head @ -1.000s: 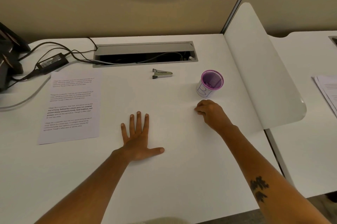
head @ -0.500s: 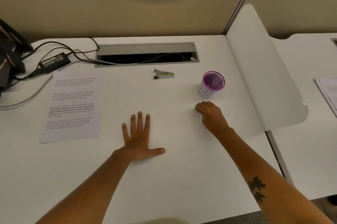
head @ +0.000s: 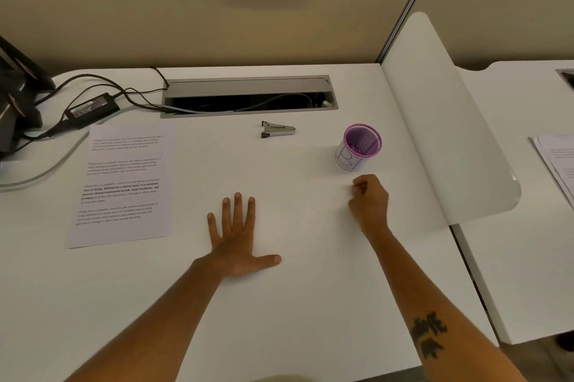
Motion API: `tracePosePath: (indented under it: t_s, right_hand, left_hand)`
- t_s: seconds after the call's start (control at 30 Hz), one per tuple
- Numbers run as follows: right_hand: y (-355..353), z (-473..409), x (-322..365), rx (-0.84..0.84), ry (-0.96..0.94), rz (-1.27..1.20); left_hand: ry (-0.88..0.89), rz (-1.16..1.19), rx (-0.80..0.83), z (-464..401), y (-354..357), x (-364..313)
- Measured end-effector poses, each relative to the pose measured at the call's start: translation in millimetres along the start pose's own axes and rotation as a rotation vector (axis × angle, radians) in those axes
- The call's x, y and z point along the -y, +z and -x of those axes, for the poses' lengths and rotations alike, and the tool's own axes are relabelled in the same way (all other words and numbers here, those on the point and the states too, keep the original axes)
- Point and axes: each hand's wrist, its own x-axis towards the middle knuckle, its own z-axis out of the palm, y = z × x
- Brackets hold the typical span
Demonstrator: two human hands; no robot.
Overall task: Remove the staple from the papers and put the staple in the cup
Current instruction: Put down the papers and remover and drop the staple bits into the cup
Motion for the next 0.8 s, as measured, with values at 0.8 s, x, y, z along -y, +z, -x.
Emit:
tracePosePath:
  t_s: [0.8]
  right_hand:
    - [-59,-88,88,-0.087,-0.220,0.158]
  left_hand:
    - [0.009,0.000,0.007,-3,1,2]
